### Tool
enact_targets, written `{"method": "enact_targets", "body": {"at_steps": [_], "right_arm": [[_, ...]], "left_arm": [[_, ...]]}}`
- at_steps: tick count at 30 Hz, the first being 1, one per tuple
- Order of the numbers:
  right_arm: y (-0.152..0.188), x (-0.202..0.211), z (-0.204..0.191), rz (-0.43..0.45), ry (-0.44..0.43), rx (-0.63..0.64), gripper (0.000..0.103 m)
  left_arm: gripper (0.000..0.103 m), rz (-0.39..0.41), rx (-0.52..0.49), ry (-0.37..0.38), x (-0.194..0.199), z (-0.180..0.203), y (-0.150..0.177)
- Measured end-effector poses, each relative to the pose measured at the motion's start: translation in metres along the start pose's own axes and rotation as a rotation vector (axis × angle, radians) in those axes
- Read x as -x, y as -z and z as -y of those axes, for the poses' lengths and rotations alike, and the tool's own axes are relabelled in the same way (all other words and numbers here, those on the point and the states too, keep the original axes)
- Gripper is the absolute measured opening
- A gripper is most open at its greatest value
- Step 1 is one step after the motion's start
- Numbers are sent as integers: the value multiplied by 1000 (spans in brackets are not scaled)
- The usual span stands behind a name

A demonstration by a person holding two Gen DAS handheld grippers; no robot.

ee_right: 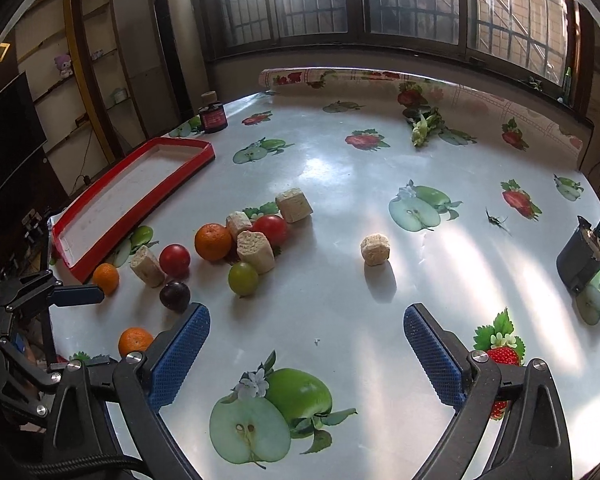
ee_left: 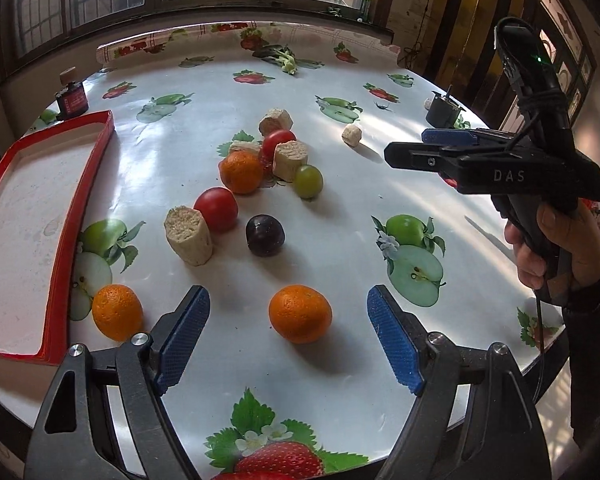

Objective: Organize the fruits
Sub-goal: 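Close the left tool on the orange while the right tool grasps the beige cork piece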

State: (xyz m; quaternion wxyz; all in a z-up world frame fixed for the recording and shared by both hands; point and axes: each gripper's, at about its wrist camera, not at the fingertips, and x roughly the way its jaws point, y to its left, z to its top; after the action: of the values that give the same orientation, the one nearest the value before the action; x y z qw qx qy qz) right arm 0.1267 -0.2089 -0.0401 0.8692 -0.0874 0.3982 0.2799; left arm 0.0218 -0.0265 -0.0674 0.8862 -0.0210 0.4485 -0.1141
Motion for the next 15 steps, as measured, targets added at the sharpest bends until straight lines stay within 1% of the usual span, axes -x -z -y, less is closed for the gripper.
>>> {"method": "enact_targets", "body": {"at_steps": [1,3,4,6,8,9,10,11,12,13,14,15], "right_arm": [[-3,-7,7,-8,7,-17,92],[-9,-22,21,-23,13,-53,83],[-12,-30,27,-33,20,-66,81],[-18,-44,35,-47,31,-75,70],[-22,-56,40,-59,37,-75,63],[-24,-62,42,-61,39,-74,59],[-26,-67,43,-65,43,-71,56],[-27,-72,44,-69,49,-68,50],[-29,-77,44,-72,50,-67,43],[-30,-81,45,-77,54,-64,40],[-31,-85,45,-84,63,-59,34],[-31,-88,45,-80,72,-51,30]], "left_arm": [[71,-16,-6,4,-4,0,0],[59,-40,-16,10,-12,1,2],[57,-49,-23,9,-15,2,3],[44,-66,-36,11,-20,2,4],[42,-63,-45,18,-22,2,4],[40,-62,-47,23,-22,3,4],[37,-62,-50,34,-22,3,3],[33,-60,-52,44,-22,3,3],[33,-59,-53,46,-22,3,3],[33,-58,-58,44,-23,4,3],[33,-57,-61,44,-22,4,3],[33,-56,-59,46,-22,3,2]]}}
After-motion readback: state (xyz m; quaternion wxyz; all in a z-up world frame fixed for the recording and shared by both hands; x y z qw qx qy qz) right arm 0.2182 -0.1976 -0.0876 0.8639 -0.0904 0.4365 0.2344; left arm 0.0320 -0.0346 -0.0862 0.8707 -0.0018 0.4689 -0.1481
